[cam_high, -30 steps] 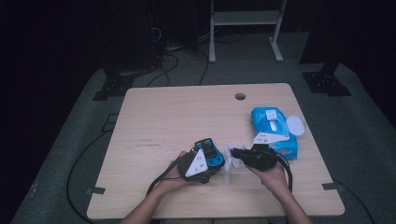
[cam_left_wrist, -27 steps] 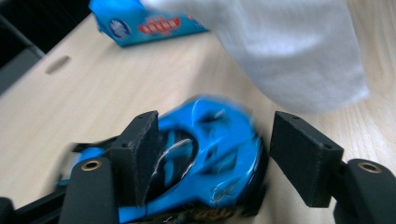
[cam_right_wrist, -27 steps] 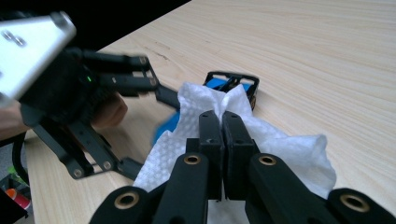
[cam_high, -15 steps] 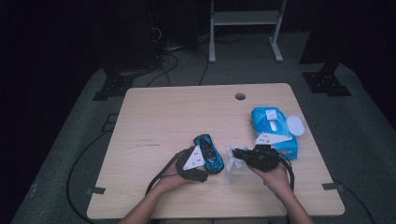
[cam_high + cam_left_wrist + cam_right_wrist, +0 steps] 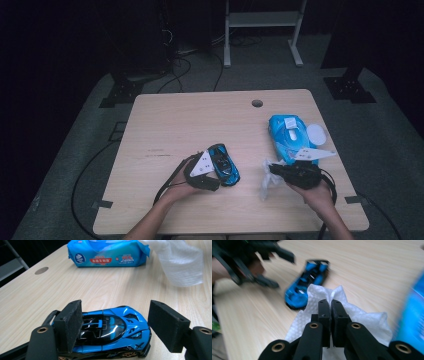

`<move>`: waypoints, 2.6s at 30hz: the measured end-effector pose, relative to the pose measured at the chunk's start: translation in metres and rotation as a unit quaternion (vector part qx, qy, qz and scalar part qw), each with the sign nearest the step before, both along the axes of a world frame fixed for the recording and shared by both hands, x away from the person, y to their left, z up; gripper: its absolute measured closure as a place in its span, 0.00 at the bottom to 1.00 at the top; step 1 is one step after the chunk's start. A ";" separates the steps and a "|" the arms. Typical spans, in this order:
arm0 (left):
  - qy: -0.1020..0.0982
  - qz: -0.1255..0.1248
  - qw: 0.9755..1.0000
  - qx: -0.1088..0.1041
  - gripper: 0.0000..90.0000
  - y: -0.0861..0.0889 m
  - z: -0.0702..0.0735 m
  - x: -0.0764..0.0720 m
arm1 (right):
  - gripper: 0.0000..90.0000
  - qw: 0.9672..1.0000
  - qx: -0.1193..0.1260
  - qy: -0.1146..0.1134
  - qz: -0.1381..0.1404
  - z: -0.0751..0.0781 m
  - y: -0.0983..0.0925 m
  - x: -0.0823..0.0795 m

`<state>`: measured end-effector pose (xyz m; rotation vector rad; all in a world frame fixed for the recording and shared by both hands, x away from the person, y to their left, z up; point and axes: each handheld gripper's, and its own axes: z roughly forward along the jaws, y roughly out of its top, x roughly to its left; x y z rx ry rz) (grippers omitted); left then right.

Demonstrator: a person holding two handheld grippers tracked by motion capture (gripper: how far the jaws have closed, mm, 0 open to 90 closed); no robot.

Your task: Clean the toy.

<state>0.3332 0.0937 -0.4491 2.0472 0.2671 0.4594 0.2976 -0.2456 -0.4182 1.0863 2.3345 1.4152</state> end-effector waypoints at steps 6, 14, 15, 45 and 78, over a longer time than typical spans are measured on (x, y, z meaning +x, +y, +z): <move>0.003 0.004 1.000 -0.006 0.30 0.004 0.002 0.002 | 0.94 1.000 -0.009 0.006 -0.023 -0.015 -0.042 -0.010; 0.015 0.007 1.000 -0.011 0.28 0.007 0.000 0.007 | 0.67 0.999 -0.010 0.018 -0.029 -0.030 -0.074 -0.018; 0.017 0.007 1.000 -0.012 0.27 0.007 0.000 0.008 | 0.64 1.000 -0.005 0.015 -0.027 -0.029 -0.075 -0.019; 0.011 0.029 0.999 -0.023 0.22 0.045 0.006 0.001 | 0.42 0.996 -0.069 -0.056 -0.001 -0.018 0.088 0.002; 0.028 0.070 0.997 -0.020 0.19 0.088 0.003 -0.012 | 0.41 0.998 -0.046 -0.036 -0.038 -0.013 0.029 0.002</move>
